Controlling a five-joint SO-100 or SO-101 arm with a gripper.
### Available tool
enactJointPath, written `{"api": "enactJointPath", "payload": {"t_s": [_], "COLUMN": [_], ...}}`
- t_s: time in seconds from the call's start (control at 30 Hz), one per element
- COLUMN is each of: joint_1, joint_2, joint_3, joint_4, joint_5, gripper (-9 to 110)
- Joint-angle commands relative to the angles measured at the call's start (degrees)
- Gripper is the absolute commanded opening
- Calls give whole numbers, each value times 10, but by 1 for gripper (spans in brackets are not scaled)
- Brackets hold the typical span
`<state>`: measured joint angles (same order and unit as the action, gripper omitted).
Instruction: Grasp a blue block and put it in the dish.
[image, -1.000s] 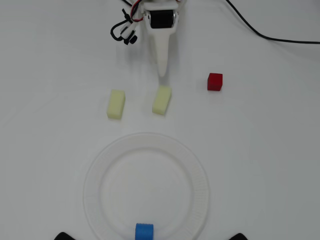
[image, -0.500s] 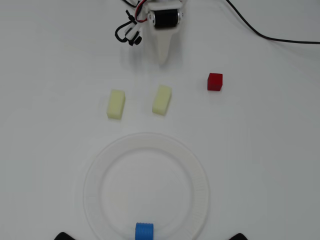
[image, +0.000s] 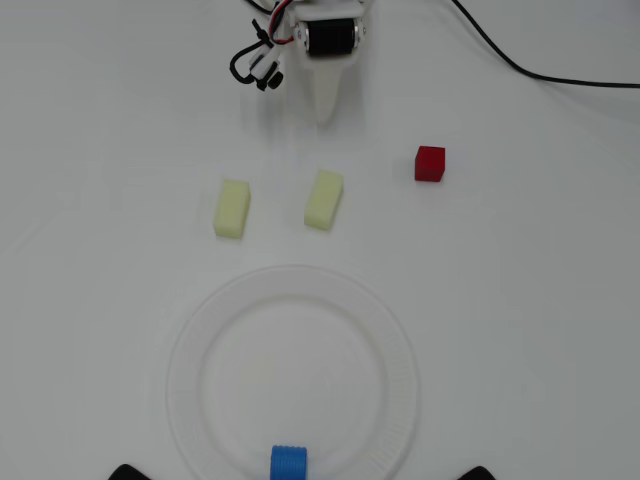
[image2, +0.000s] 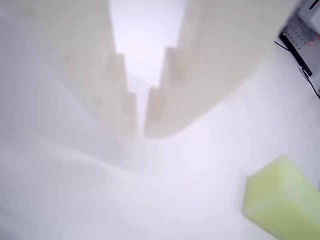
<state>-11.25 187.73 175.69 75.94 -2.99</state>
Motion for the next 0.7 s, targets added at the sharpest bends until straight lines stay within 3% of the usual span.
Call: {"api": "enactJointPath", "payload": {"t_s": [0.0, 0.67], "joint_1": [-2, -2], "joint_2": [101, 101], "joint_3": [59, 59], "joint_4": [25, 25], "joint_5": [5, 1], "gripper": [0, 0]}}
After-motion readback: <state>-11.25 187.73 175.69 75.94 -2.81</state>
